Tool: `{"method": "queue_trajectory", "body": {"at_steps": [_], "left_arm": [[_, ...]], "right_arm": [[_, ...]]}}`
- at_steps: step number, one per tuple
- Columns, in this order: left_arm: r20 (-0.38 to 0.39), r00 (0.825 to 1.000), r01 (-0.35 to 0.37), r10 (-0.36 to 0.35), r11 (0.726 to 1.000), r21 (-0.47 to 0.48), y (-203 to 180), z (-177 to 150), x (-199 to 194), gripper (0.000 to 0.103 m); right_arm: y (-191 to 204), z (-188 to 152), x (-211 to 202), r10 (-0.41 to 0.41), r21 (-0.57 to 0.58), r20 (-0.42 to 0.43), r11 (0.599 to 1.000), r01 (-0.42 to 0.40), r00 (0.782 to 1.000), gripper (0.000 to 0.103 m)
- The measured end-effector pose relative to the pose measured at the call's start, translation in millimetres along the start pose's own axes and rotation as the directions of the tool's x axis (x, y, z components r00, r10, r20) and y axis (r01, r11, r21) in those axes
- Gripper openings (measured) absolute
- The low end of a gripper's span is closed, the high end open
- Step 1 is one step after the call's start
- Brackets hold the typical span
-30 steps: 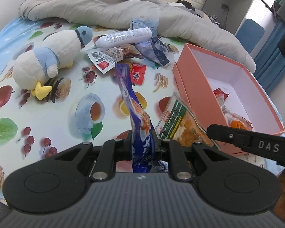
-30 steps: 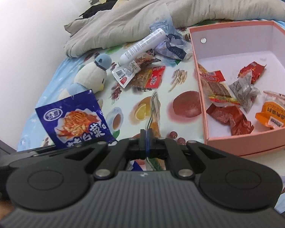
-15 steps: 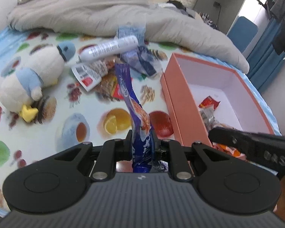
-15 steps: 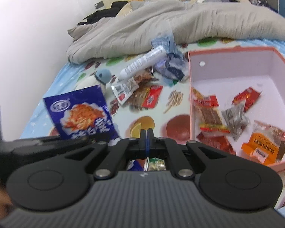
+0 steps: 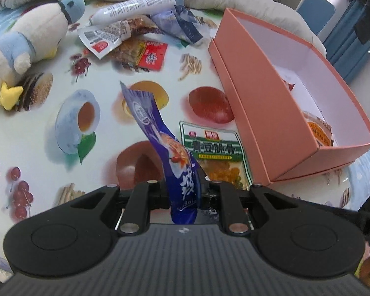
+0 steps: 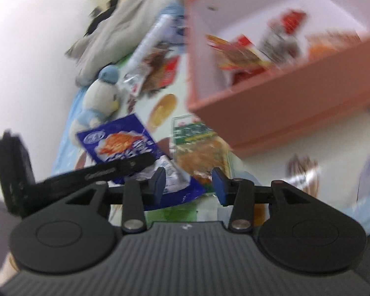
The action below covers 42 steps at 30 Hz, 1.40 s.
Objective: Organize snacks
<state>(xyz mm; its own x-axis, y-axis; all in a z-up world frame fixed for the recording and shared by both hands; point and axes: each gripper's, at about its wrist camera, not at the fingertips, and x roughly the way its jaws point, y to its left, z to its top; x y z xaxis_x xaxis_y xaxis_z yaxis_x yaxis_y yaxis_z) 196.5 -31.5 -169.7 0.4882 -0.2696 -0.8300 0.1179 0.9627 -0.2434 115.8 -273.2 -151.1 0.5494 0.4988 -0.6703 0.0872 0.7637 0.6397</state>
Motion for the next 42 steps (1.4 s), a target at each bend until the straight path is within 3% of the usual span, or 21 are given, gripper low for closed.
{"method": "queue_trajectory", "body": {"at_steps": [2,3,10,19,28,34,40,42], "left_arm": [[0.004,1.000,-0.010,0.010,1.000,0.016,-0.6,-4.1,3.3,0.021],[0.007,1.000,-0.012,0.012,1.000,0.021,-1.1,-6.3,4.3,0.021],[0.010,1.000,0.016,-0.015,0.999,-0.029,18.6,-22.9,13.5,0.022],[0.021,0.999,0.025,-0.024,0.998,-0.050,27.7,-36.2,18.7,0.023],[0.015,0.999,0.030,-0.029,0.998,-0.053,28.7,-35.6,20.3,0.023],[0.020,0.999,0.033,-0.032,0.998,-0.058,29.2,-35.8,20.0,0.023],[0.022,0.999,0.035,-0.034,0.997,-0.062,29.2,-37.0,20.5,0.023],[0.025,0.999,0.034,-0.033,0.998,-0.054,28.1,-37.9,20.7,0.023]], "right_arm": [[-13.2,-1.2,8.1,0.011,0.047,0.006,0.999,-0.011,1.000,0.061],[-17.0,-2.0,13.5,-0.006,0.042,0.007,0.999,0.005,1.000,0.061],[-35.9,-6.0,38.0,-0.024,0.070,0.007,0.997,0.023,1.000,0.060],[-51.9,-0.9,53.1,0.088,0.152,0.018,0.984,-0.089,0.996,0.058],[-49.1,6.9,62.2,0.117,0.091,-0.031,0.989,-0.114,0.993,0.059],[-17.2,-1.1,63.9,0.003,-0.095,-0.031,0.995,-0.006,1.000,0.061],[6.7,-6.8,68.8,-0.134,-0.242,-0.024,0.962,0.124,0.991,0.059],[16.1,-10.9,71.8,-0.194,-0.314,-0.010,0.932,0.181,0.981,0.051]]}}
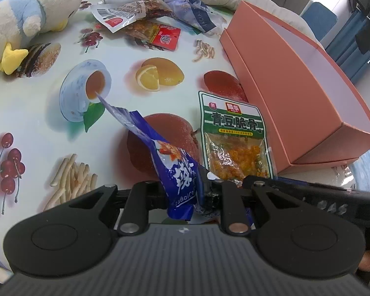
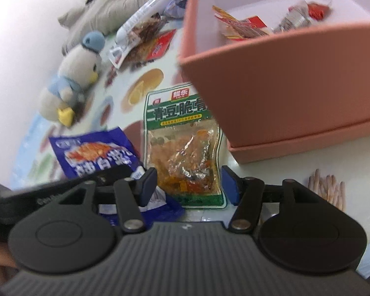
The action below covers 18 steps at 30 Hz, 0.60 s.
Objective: Organize snacks
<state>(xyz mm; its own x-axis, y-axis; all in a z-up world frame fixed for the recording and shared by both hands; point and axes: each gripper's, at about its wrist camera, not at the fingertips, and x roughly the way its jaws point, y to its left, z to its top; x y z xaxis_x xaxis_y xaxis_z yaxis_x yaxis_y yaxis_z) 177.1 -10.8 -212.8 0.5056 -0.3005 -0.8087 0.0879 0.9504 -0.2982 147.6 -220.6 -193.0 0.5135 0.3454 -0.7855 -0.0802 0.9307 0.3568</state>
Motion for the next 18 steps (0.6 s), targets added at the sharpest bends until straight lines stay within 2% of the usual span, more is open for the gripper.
{"method": "queue_trajectory", "body": {"at_steps": [4,7,9,10,18], "left_arm": [[0.013,1.000,0.006,-0.007,1.000,0.002,0.8,-3.0,-1.9,0.023],[0.026,1.000,0.013,-0.013,1.000,-0.004,2.1,-6.5,-5.4,0.023],[0.039,0.999,0.015,-0.015,1.000,-0.008,3.6,-7.7,-10.6,0.023],[0.044,0.999,0.016,-0.015,1.000,-0.008,4.1,-7.8,-13.4,0.023],[0.065,0.998,0.001,-0.001,1.000,0.002,6.8,-6.8,-38.1,0.022]], "right_arm": [[10.8,-2.7,0.1,-0.046,-0.074,0.004,0.996,0.046,0.999,0.048],[20.3,-5.3,-0.2,-0.070,-0.128,0.015,0.989,0.071,0.997,0.038],[27.7,-6.5,-3.3,-0.115,-0.175,0.029,0.978,0.118,0.993,0.013],[28.6,-7.7,-6.0,-0.126,-0.188,0.036,0.973,0.130,0.991,0.010],[36.1,-9.7,-29.5,-0.088,-0.184,0.087,0.977,0.103,0.992,0.006]]}}
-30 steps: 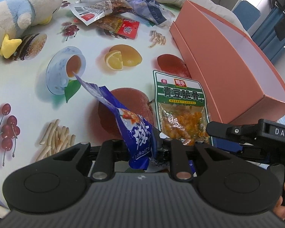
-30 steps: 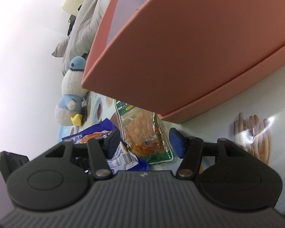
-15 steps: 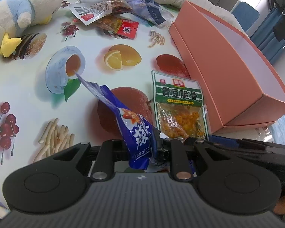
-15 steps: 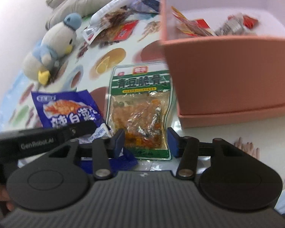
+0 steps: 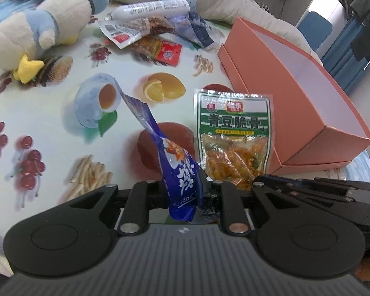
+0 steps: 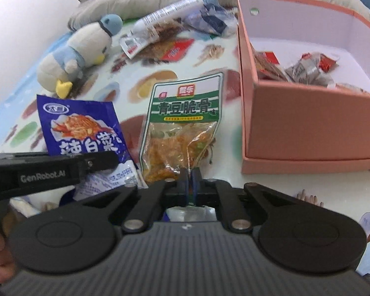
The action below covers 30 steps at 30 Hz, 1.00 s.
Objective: Organize snacks
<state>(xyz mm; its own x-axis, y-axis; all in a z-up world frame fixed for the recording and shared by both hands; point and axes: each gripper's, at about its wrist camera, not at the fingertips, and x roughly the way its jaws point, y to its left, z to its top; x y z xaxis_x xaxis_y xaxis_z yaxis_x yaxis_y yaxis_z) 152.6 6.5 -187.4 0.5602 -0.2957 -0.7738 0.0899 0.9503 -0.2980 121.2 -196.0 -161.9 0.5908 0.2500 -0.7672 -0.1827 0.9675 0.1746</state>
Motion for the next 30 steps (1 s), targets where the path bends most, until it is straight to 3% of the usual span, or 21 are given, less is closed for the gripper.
{"method": "queue_trajectory", "body": {"at_steps": [5,18,26,30], "left_arm": [[0.037,0.999,-0.006,0.006,1.000,0.001,0.6,10.0,-19.6,0.022],[0.140,0.990,-0.055,0.028,0.981,0.188,-52.9,81.6,-54.9,0.022],[0.245,0.968,-0.029,-0.047,0.954,0.298,-117.0,149.0,-74.8,0.022],[0.248,0.963,0.012,-0.104,0.938,0.346,-158.4,173.8,-64.3,0.013]], "right_arm": [[8.8,14.2,-18.7,0.018,-0.036,0.044,0.999,-0.016,0.999,0.005],[0.3,76.5,-67.7,-0.055,-0.100,0.159,0.992,0.071,0.986,0.005],[-36.0,129.7,-104.4,-0.134,-0.090,0.296,0.982,0.168,0.946,0.005],[-70.8,146.5,-116.0,-0.198,-0.069,0.322,0.970,0.231,0.926,0.006]]}}
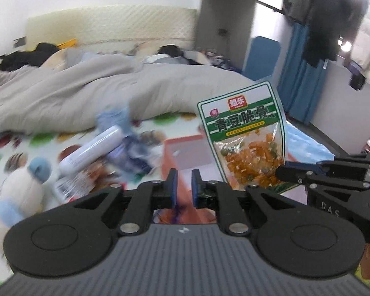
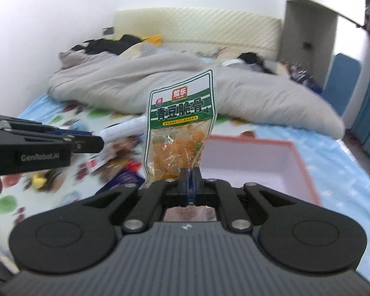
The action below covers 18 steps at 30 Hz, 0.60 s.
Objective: Organize snacks
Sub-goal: 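Carry the green packet over the pink box with the right tool while the left tool carries the blue bag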
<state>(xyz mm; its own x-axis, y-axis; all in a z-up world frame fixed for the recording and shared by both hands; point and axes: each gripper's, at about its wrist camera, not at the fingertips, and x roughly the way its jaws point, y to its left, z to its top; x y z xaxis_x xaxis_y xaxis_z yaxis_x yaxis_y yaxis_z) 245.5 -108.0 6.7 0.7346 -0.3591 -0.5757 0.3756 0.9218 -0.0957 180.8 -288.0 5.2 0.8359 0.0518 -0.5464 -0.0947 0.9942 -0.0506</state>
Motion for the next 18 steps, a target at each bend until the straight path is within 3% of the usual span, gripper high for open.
{"method": "queue_trajectory", "body": {"at_steps": [5,10,13,15,18], "left_arm": [[-0.024,0.999,0.032,-0.032,0.999,-0.008,-9.7,6.4,27.3,0.013],[-0.127,0.992,0.015,-0.029,0.994,-0.111,30.7,-24.7,61.8,0.015],[-0.219,0.975,0.009,-0.046,0.986,-0.167,62.7,-49.9,94.0,0.042],[-0.253,0.967,-0.026,-0.023,0.982,-0.185,78.6,-64.0,109.5,0.074],[-0.336,0.941,-0.033,-0.032,0.982,-0.184,95.9,-79.4,138.0,0.087]], "right_arm": [[-46.4,-11.7,19.4,-0.055,0.034,-0.065,0.998,0.057,0.996,0.006],[-73.2,-35.4,48.7,-0.075,0.047,-0.136,0.995,0.082,0.988,0.006],[-78.4,-49.2,60.6,-0.073,0.049,-0.164,0.995,0.082,0.984,0.006],[-78.4,-54.9,66.6,-0.071,0.038,-0.173,0.996,0.079,0.982,0.006],[-77.1,-59.7,73.9,-0.062,0.025,-0.183,0.997,0.068,0.981,0.006]]}}
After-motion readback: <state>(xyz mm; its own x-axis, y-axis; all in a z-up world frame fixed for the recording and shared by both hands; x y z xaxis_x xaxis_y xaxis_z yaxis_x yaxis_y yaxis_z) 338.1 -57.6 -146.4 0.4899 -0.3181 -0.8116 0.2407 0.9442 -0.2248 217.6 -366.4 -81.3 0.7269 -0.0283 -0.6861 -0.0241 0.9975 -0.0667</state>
